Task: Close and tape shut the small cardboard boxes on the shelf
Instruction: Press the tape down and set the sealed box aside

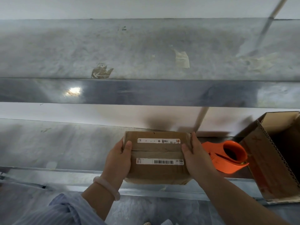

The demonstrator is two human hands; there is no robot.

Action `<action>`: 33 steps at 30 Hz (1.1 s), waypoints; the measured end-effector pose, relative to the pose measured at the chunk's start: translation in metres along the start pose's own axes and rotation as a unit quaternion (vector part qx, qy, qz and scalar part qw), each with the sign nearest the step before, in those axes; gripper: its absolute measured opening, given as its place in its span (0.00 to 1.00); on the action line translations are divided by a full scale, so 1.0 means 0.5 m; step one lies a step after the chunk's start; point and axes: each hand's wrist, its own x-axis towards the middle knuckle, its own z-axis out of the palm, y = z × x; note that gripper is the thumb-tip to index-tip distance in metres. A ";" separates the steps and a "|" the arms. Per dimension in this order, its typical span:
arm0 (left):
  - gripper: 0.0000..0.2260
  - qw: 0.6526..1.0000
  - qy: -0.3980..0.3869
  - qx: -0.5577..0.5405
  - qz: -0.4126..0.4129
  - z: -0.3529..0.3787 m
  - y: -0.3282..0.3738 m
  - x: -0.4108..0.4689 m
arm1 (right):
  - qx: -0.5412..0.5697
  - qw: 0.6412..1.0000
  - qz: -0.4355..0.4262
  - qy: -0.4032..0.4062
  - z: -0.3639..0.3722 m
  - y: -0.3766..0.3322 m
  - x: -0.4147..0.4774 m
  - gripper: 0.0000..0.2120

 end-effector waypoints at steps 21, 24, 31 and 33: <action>0.11 0.991 -0.079 -0.082 0.067 -0.054 0.047 -0.092 | 0.090 0.996 0.008 -0.016 -0.049 -0.016 -0.056 0.17; 0.19 0.984 -0.102 -0.091 0.114 -0.063 0.045 -0.115 | 0.112 0.994 0.007 -0.007 -0.067 -0.022 -0.059 0.17; 0.29 0.979 -0.089 -0.133 0.123 -0.073 0.025 -0.139 | 0.132 0.991 -0.026 0.002 -0.078 -0.029 -0.069 0.23; 0.24 0.983 -0.048 -0.109 0.142 -0.075 0.027 -0.141 | 0.131 0.991 -0.038 0.006 -0.078 -0.031 -0.076 0.22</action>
